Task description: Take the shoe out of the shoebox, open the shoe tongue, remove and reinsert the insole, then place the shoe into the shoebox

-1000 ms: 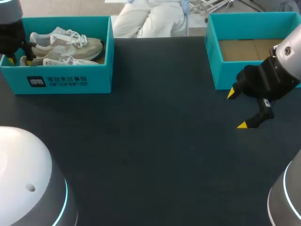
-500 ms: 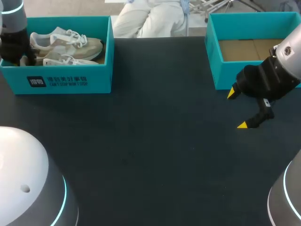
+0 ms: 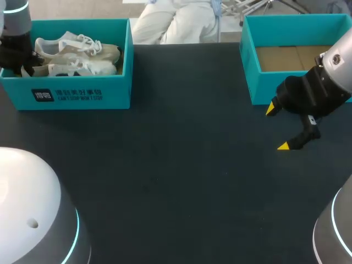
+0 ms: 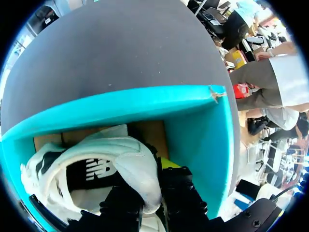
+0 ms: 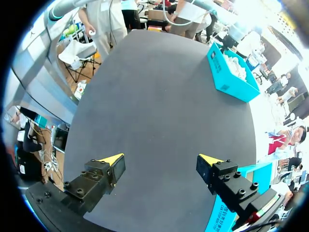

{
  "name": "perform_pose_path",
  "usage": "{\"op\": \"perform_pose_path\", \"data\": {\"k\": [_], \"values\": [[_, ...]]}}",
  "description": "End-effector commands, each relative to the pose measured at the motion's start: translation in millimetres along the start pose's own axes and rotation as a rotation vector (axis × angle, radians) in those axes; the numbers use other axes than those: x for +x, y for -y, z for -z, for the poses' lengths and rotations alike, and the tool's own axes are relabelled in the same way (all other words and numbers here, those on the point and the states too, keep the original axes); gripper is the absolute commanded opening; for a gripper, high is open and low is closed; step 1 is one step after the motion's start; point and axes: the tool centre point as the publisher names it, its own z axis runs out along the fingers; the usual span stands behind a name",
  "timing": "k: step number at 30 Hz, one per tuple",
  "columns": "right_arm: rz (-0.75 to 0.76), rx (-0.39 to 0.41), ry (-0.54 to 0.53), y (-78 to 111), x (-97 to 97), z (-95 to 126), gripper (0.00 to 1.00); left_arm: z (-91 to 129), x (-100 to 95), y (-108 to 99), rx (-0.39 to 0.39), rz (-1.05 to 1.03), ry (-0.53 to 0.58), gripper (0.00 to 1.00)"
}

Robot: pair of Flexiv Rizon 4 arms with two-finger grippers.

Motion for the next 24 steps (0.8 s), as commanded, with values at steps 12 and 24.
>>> {"op": "perform_pose_path", "data": {"k": [12, 24], "values": [[-0.001, 0.002, 0.000, -0.6, -0.5, -1, 1.00, 109, 24.3, 14, 0.060, -0.092, -0.035, 0.00], [-0.001, 0.002, 0.000, -0.6, -0.5, -1, 1.00, 170, 47.0, 25, 0.114, -0.150, -0.002, 0.00]]}}
